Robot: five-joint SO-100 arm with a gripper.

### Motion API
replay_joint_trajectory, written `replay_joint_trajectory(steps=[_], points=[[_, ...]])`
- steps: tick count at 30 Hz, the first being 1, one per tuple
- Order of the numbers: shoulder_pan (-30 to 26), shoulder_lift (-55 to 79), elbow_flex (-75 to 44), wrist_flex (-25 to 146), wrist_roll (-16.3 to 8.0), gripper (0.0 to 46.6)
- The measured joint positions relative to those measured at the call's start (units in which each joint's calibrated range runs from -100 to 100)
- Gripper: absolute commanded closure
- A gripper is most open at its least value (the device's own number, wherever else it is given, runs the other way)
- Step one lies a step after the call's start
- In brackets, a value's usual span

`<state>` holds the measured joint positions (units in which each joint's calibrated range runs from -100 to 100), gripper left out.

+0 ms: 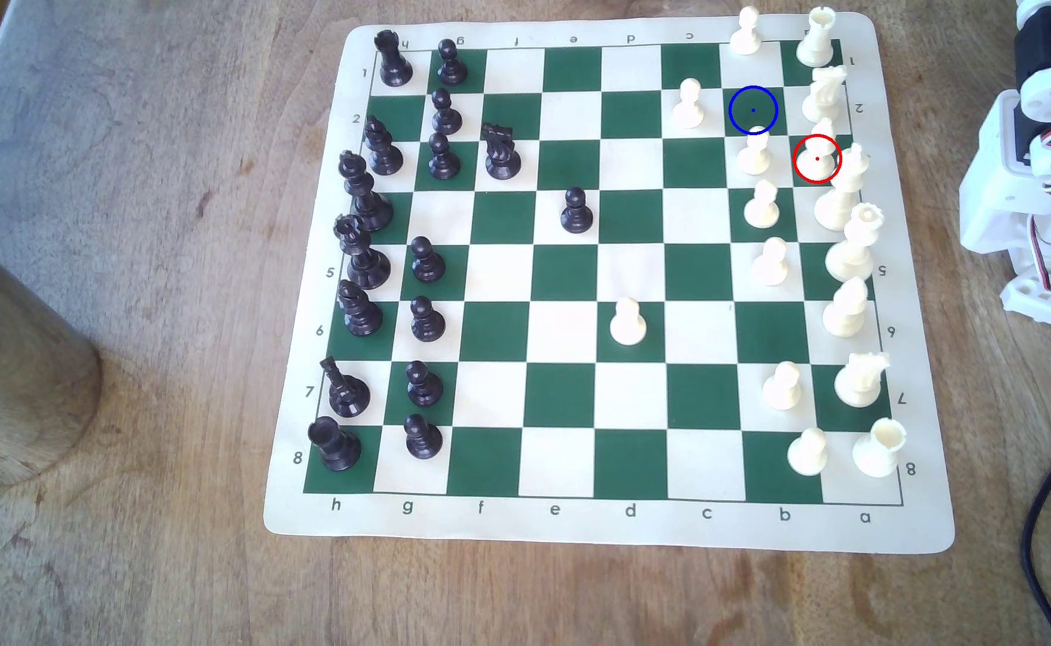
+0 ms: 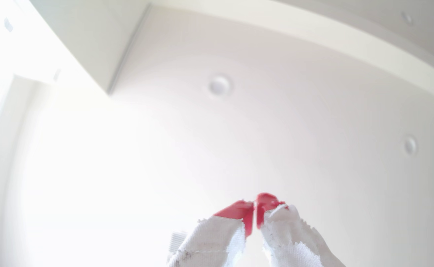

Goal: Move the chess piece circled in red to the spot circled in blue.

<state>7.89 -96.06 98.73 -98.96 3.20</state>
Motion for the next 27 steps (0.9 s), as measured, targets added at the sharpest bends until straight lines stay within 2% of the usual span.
replay_joint_trajectory(steps=[2, 4, 7, 14, 18, 20, 23, 24, 27], points=[[0.0, 0.0, 0.0, 0.1, 0.0, 46.4], [2.8, 0.1, -0.4, 3.5, 0.1, 46.4], [6.5, -0.1, -3.1, 16.2, 0.2, 46.4], [7.8, -0.1, -12.7, 41.5, 0.2, 46.4], [8.6, -0.1, -21.3, 62.2, 0.2, 46.4], [11.9, -0.1, -28.7, 77.7, 0.2, 46.4], [13.7, -0.1, -35.2, 93.9, 0.1, 46.4], [14.8, -0.1, -39.7, 104.5, -0.4, 46.4], [14.8, -0.1, -44.8, 118.5, -0.8, 46.4]])
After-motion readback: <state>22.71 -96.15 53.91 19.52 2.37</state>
